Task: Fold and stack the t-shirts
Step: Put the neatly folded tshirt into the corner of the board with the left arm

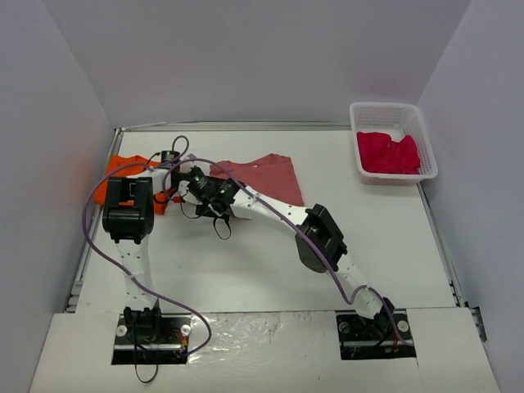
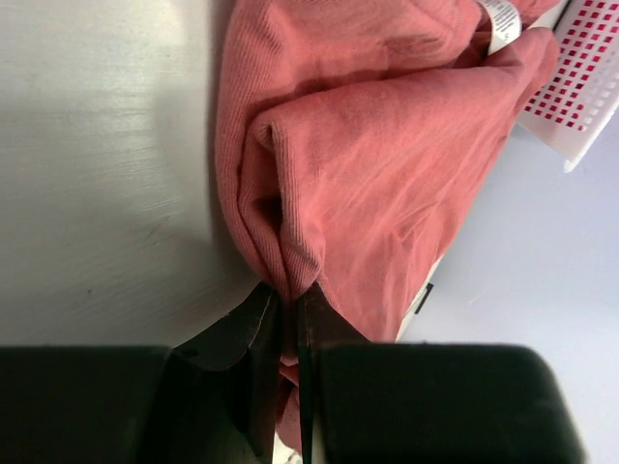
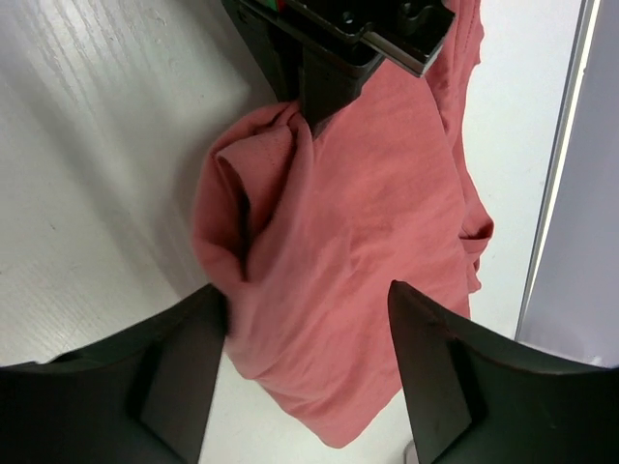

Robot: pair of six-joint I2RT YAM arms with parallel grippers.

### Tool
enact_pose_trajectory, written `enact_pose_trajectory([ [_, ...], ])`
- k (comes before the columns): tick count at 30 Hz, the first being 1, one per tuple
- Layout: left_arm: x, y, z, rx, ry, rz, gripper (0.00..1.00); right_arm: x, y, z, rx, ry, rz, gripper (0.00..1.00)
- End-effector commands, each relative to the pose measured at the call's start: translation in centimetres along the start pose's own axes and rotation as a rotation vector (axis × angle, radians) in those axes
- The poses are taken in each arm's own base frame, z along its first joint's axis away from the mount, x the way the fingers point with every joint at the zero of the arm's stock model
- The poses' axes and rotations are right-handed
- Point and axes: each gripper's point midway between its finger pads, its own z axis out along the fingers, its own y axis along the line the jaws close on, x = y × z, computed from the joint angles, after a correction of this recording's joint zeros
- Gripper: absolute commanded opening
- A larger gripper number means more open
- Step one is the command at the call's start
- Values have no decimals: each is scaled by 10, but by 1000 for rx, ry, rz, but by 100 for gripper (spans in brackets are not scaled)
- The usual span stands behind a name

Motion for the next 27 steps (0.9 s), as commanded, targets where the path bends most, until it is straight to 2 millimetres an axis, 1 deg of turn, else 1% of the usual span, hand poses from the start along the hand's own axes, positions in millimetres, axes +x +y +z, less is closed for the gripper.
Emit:
enact_pose_trajectory([
  [1,5,-15,-3,-28,6,87,2,-30,11,-22,-29,-83,-28,64],
  [2,4,-18,-5,-30,1,98,2,-34,6,-32,-35,-109,-8,72],
  [3,5,-16,-6,-43,4,102,2,-35,3,-38,-35,-121,2,87],
  [5,4,-17,-8,-53,0,120,2,-38,-7,-51,-28,-147,24,89],
  [6,5,-18,-10,-61,0,134,2,-38,-19,-64,-12,-166,40,89],
  [8,3,-19,-11,-71,-6,147,2,-36,-33,-74,8,-179,65,90],
  [9,2,-20,-14,-81,-9,164,2,-33,-48,-83,23,-194,91,90],
  [10,2,-21,-15,-86,-10,175,2,-30,-56,-86,26,-201,114,90],
  [11,1,-21,-16,-94,-17,184,2,-27,-71,-98,37,-223,144,91],
  [12,1,-24,-19,-101,-18,205,2,-16,-86,-96,41,-220,183,91],
  [13,0,-25,-20,-106,-21,214,2,-11,-97,-99,48,-226,214,91],
  [14,-1,-26,-22,-113,-28,224,2,-4,-114,-107,67,-237,243,91],
  [15,-1,-28,-26,-123,-31,245,2,4,-125,-108,72,-239,265,91],
  [16,-4,-27,-28,-140,-42,255,2,27,-149,-108,103,-220,310,91],
  [18,-3,-31,-33,-156,-40,276,2,52,-170,-106,125,-194,353,91],
  [19,-4,-32,-35,-160,-50,289,2,79,-185,-102,139,-164,394,91],
  [20,-5,-34,-40,-175,-63,308,2,90,-191,-100,139,-155,414,91],
  [21,-6,-37,-42,-178,-70,324,2,110,-201,-97,146,-135,444,91],
  [22,-4,-36,-45,-189,-65,333,2,122,-203,-96,144,-118,454,91],
  [24,-5,-39,-48,-208,-60,351,2,139,-208,-94,141,-107,482,91],
  [25,-8,-44,-51,-207,-69,368,2,152,-213,-92,142,-96,502,91],
  [26,-6,-41,-54,-225,-50,376,2,162,-210,-86,131,-76,509,91],
  [27,-7,-42,-56,-235,-52,386,2,167,-210,-84,127,-72,516,91],
])
